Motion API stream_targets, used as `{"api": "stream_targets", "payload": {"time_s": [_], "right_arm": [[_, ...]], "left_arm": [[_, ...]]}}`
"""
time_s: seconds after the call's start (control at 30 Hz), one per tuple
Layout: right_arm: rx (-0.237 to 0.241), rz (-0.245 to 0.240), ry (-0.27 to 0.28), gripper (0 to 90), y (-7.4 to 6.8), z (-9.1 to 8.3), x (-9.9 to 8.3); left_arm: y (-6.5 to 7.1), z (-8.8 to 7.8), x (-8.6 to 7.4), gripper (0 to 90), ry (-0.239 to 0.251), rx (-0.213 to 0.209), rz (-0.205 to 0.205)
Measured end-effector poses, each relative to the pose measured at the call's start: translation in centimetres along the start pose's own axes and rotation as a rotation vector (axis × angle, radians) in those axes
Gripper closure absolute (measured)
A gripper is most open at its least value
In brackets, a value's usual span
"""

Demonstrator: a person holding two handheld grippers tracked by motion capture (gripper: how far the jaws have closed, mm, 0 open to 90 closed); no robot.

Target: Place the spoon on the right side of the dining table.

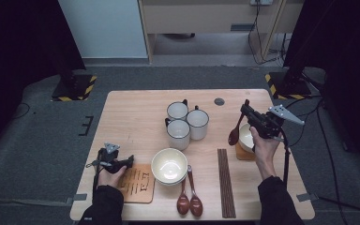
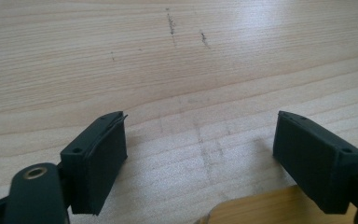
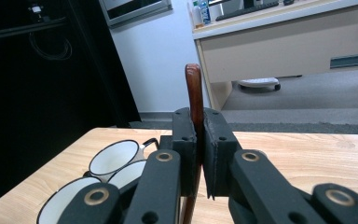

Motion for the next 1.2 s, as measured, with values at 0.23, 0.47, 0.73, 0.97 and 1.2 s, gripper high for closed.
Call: {"api": "stream_targets", "payload": {"time_s": [0.23, 0.47, 0.73, 0.97, 1.2], "right_arm": [[-0.011, 0.004, 0.012, 84.6, 0.3, -0.2, 0.3], [-0.021, 0.008, 0.02, 84.6, 0.7, -0.2, 0.5], [-0.041, 0.01, 0.023, 84.6, 1.2, -0.3, 0.6], [-0.056, 0.025, 0.037, 84.6, 2.0, -0.6, 0.9], [-0.069, 0.039, 0.046, 84.6, 2.6, -0.7, 1.1]], "left_arm": [[0.1, 0.1, -0.1, 13.8, 0.005, 0.009, 0.004], [0.0, 0.2, -0.1, 9.6, -0.003, 0.019, -0.007], [-0.1, 0.2, -0.1, 7.7, -0.006, 0.024, -0.01], [-0.1, 0.2, -0.1, 7.6, -0.006, 0.024, -0.01], [-0.1, 0.2, -0.1, 7.6, -0.006, 0.024, -0.01]]}}
Point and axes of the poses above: each handheld gripper's, and its own axes: z roughly forward along the jaws, x roughly out of its top, y roughly to its right, the point moved 1 cm from there along z, roughly forward along the jaws, and after that the axes turned 3 degrees about -x, right-handed, at the moved point
